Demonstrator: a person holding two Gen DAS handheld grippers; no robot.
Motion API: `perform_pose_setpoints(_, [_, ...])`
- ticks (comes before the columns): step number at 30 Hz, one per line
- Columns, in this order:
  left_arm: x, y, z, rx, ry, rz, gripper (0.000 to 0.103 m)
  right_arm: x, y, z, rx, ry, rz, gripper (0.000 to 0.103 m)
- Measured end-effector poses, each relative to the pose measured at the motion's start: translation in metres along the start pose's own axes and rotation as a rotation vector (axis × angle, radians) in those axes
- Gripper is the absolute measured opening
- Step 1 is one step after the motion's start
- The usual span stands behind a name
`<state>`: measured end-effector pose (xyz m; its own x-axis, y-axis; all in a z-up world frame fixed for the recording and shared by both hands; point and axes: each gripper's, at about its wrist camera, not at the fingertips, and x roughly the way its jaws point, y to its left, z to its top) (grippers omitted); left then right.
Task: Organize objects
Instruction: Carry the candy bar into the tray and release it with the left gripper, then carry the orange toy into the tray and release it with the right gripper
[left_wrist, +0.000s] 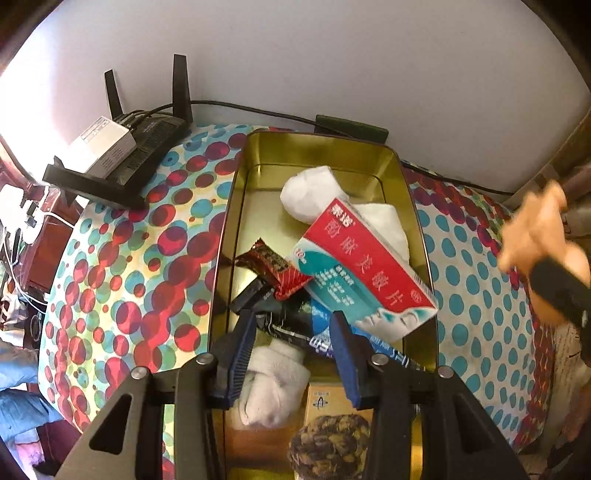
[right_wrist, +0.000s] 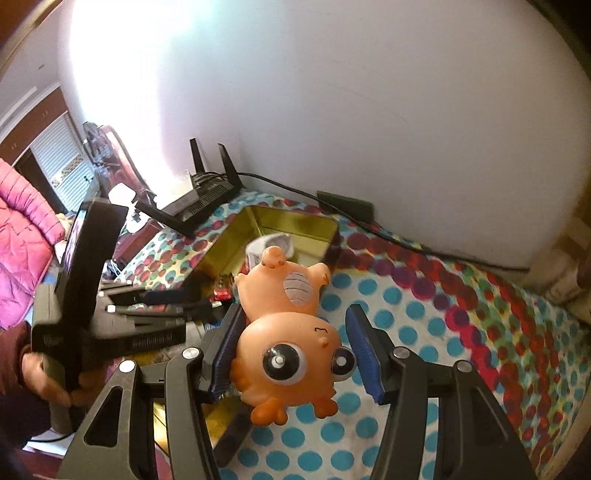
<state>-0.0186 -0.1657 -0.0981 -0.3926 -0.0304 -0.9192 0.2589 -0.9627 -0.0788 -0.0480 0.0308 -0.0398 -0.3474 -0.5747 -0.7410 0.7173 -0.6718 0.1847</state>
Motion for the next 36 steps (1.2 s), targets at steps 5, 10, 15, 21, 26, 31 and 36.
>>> perform_pose_setpoints(5, [-0.006,0.006,-0.015,-0.011,0.004,-0.002,0.042,0.014,0.012,0.016,-0.021,0.002,0.034,0.054])
perform_pose_setpoints(10, [-0.017,0.017,-0.030,-0.036,-0.001,0.001,0.042,0.033,0.023,0.027,-0.052,0.020,0.052,0.054])
perform_pose_setpoints(15, [-0.025,0.022,-0.045,-0.041,-0.002,0.011,0.042,0.052,0.041,0.029,-0.091,0.048,0.077,0.054])
perform_pose_setpoints(21, [-0.033,0.029,-0.054,-0.064,-0.005,0.008,0.042,0.071,0.055,0.027,-0.113,0.091,0.106,0.054])
perform_pose_setpoints(26, [-0.036,0.035,-0.061,-0.082,0.002,0.004,0.042,0.083,0.070,0.023,-0.139,0.113,0.126,0.054])
perform_pose_setpoints(31, [-0.041,0.037,-0.069,-0.086,0.005,0.011,0.042,0.092,0.078,0.018,-0.147,0.138,0.139,0.054])
perform_pose_setpoints(36, [-0.048,0.043,-0.074,-0.094,-0.003,0.015,0.042,0.099,0.085,0.014,-0.154,0.158,0.148,0.054])
